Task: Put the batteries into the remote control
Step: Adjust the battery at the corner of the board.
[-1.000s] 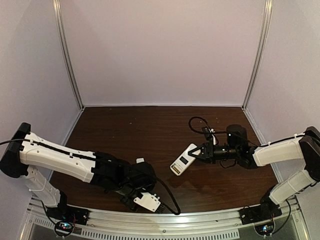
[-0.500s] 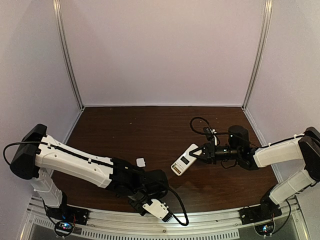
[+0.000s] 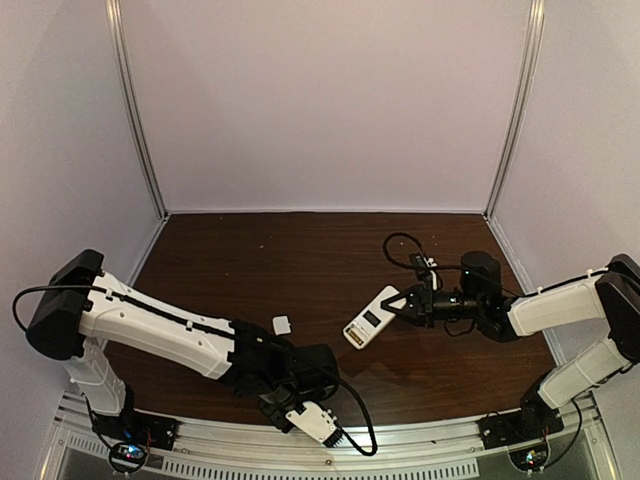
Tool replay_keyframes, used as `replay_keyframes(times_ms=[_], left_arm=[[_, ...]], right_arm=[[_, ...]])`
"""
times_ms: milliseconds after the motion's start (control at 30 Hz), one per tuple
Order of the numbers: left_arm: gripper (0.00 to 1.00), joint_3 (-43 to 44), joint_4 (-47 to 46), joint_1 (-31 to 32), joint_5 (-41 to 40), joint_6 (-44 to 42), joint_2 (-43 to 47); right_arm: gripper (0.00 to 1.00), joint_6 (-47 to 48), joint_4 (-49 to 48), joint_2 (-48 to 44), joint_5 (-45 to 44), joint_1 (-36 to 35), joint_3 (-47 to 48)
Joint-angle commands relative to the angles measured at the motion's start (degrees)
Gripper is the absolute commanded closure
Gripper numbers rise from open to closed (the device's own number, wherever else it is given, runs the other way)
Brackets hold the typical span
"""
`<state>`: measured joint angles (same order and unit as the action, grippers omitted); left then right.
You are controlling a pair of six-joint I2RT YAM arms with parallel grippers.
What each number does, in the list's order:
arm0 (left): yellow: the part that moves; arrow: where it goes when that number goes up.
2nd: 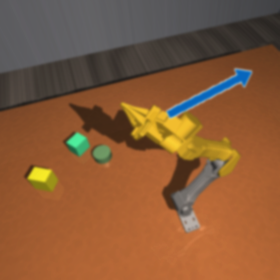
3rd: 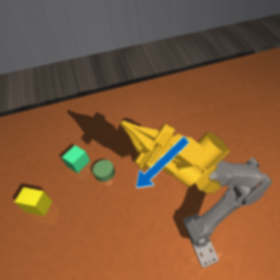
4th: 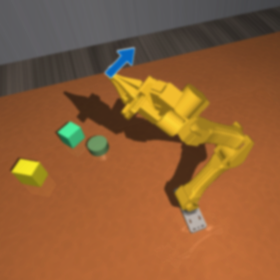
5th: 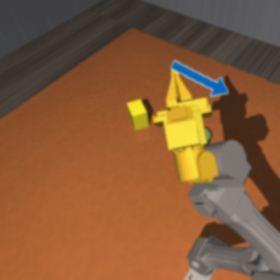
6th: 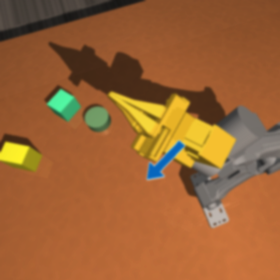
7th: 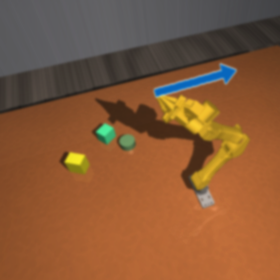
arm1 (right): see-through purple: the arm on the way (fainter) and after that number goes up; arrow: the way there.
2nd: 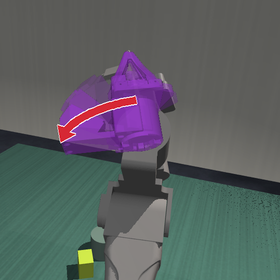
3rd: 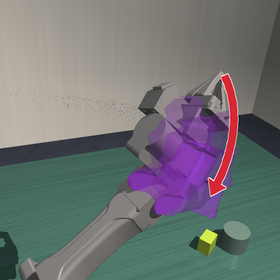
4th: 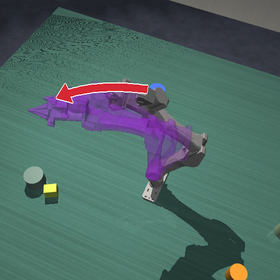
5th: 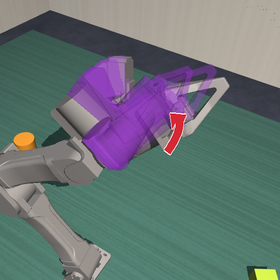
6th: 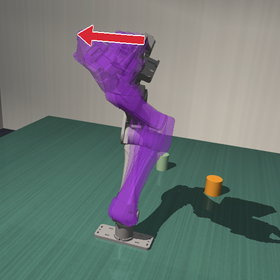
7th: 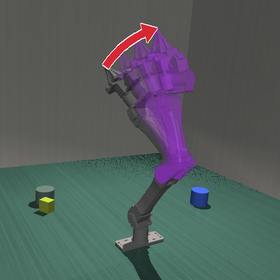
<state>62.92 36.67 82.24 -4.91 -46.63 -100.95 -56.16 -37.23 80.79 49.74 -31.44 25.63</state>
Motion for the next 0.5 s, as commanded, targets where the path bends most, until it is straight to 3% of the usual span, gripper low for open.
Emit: replay_keyframes(times_ms=[0, 467], left_arm=[[0.42, -0.3, 0.4, 0.3, 0.4, -0.7, -0.9], [0.54, -0.7, -0.4, -1.4, 0.5, -0.7, -2.8]], right_arm=[[1.0, -0.8, -2.7, 0.0, 1.1, 0.6, -0.8], [1.0, -2.1, -5.0, 0.6, 1.6, 1.0, -1.3]])
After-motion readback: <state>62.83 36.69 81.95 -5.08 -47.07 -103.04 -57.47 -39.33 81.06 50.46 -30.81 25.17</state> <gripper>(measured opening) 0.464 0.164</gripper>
